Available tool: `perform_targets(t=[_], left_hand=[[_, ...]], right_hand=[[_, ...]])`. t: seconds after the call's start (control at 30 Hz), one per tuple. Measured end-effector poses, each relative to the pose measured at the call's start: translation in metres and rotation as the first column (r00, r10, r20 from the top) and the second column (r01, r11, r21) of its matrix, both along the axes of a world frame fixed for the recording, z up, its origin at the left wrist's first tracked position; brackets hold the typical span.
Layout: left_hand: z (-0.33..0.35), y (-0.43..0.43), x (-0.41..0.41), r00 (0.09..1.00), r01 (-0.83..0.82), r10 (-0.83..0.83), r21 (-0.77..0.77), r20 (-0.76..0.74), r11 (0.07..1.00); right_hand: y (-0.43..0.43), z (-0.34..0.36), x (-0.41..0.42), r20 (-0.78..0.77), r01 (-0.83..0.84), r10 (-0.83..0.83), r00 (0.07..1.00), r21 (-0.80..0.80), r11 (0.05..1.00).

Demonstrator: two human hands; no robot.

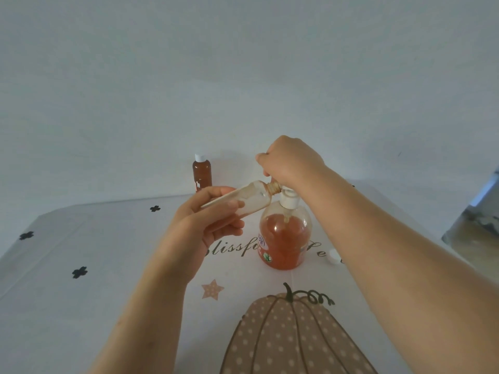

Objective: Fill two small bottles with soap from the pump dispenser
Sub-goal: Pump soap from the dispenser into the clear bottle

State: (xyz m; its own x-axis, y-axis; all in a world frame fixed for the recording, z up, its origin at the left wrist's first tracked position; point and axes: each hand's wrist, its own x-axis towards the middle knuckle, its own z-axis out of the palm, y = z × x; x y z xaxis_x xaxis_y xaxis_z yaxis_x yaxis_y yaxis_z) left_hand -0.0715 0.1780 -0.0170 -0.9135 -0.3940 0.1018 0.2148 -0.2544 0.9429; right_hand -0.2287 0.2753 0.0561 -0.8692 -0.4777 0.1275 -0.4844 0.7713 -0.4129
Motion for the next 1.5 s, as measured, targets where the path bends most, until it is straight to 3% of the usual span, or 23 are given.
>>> perform_targets(t=[0.23, 1.0, 1.5], left_hand=[[0.004, 0.004, 0.003, 0.998, -0.004, 0.004, -0.007, -0.061, 1.000], [0.003, -0.001, 0.000, 1.000, -0.023, 0.023, -0.031, -0.011, 0.999], [0.003, 0.007, 0.005, 0.999, -0.002, 0.003, 0.037, -0.038, 0.999]], right_hand=[[0.002, 0.012, 0.002, -0.136, -0.005, 0.014, 0.991, 0.069, 0.998], [0.001, -0.002, 0.001, -0.032, 0.016, -0.014, 0.999, 0.078, 0.997], [0.003, 0.014, 0.004, -0.101, 0.037, -0.030, 0.994, 0.058, 0.998]])
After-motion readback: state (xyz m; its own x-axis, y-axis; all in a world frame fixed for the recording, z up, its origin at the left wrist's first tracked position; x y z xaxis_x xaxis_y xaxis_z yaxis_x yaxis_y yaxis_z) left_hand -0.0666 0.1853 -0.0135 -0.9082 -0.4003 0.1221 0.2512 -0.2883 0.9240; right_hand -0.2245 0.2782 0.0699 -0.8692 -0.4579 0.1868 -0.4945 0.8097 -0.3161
